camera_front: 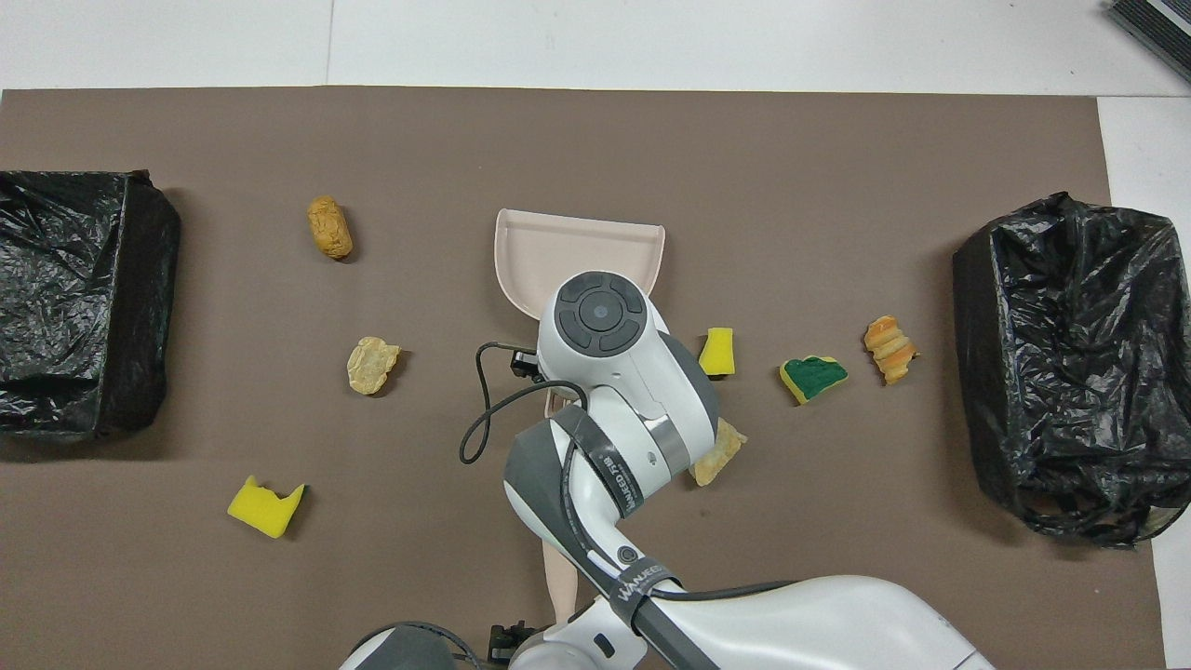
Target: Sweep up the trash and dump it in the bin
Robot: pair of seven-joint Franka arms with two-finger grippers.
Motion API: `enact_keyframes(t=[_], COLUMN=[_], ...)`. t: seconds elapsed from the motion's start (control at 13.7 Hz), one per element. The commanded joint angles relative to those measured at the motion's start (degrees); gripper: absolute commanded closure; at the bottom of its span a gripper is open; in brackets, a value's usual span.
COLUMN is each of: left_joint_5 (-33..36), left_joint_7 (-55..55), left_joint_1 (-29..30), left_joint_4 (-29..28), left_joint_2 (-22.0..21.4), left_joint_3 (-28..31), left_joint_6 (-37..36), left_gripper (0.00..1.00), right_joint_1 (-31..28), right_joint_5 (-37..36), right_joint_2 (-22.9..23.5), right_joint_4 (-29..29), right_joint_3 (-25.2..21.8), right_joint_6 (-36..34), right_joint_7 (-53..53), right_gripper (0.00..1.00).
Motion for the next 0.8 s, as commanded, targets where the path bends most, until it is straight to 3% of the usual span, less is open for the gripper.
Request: enact_keyframes(t=[0.0,0.37,0.44,0.51,0.73], left_joint_5=[-0.9,-0.9,-0.9,-0.9,-0.8], left_joint_7=[-1.1,0.6,0.9,1.8,13.6], left_joint_1=[-2.8,-2.2,-1.7,0.0,6.5], left_joint_4=[-1.2,-1.0,-0.5,0.0,2.4], left_joint_2=[-0.4,-0.3,-0.6,-1.0,-2.0], left_joint_3=[1.0,1.1,1.5,1.7,2.3], left_joint_6=[1.5,-0.3,-2.1,-4.3,-13.7], left_gripper=[0.24,1.00,1.00,1.00,1.00], right_joint_1=[0.0,-0.2,-0.2,-0.2,-0.4], right_joint_5=[-2.4,-2.3,-2.4,-2.4,-4.0], right_joint_2=[-1.0,-0.9,-0.9,-0.9,-1.6], right_joint_4=[0.0,1.3,0.9,0.8,0.8], right_joint_3=[0.1,0.2,0.2,0.2,0.0], right_joint_6=[-0.1,-0.8,-0.5,-0.3,-0.9], right_joint_7=[0.7,0.9,0.7,0.3,-5.0], right_gripper=[0.56,0.59,0.86,1.00,1.00])
